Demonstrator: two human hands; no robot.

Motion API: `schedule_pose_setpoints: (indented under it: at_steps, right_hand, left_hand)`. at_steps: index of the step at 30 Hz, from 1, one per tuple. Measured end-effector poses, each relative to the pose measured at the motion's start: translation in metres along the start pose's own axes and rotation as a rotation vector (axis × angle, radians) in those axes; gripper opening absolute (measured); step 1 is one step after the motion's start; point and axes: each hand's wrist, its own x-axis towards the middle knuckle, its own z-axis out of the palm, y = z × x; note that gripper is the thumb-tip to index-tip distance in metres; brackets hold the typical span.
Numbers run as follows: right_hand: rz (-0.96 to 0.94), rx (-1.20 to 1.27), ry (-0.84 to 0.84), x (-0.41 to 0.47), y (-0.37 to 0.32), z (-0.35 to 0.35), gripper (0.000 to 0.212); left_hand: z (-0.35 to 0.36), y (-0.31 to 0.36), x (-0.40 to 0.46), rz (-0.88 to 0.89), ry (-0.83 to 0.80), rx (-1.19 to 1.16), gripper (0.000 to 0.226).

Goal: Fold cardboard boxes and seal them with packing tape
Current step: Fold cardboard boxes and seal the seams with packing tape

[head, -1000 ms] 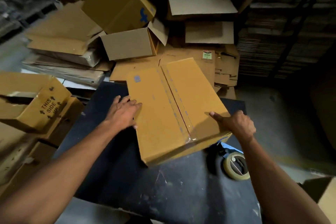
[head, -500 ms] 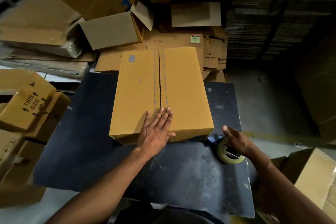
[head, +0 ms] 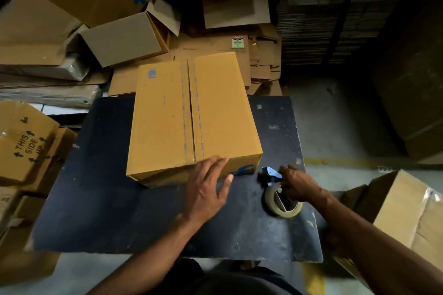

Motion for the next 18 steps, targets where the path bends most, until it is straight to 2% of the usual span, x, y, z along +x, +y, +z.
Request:
schedule_pose_setpoints:
  at_steps: [3, 5, 7, 9, 11, 13, 18]
  right_hand:
    - [-0.065, 0.171, 0.027, -0.019, -0.008, 0.002, 0.046]
    - [-0.138, 0.223, 0.066, -0.034, -0.022, -0.005, 0.051]
    - [-0.196, 0.214, 0.111, -0.05, -0.04, -0.014, 0.062]
    - [-0.233, 0.169, 0.156, -0.064, -0.06, -0.023, 0.071]
    - [-0.273, 0.044, 0.239, -0.075, -0.08, -0.031, 0.075]
    - [-0.347, -0.133, 0.288, -0.08, -0.098, -0.039, 0.078]
    - [-0.477, -0.293, 0.278, -0.08, -0.155, -0.08, 0.09]
  left_hand:
    - [0.01, 0.031, -0.02, -0.558, -0.206, -0.443, 0.069]
    - [0.014, 0.046, -0.026, -0.917, -0.31, -0.712, 0.069]
    - [0.011, 0.058, -0.023, -1.138, -0.408, -0.889, 0.069]
    - [0.002, 0.068, -0.016, -1.282, -0.464, -1.031, 0.088]
    - [-0.014, 0.07, -0.005, -1.309, -0.468, -1.154, 0.104]
    - [-0.039, 0.067, 0.005, -1.236, -0.444, -1.233, 0.107]
    - [-0.098, 0.043, 0.005, -1.161, -0.321, -1.316, 0.082]
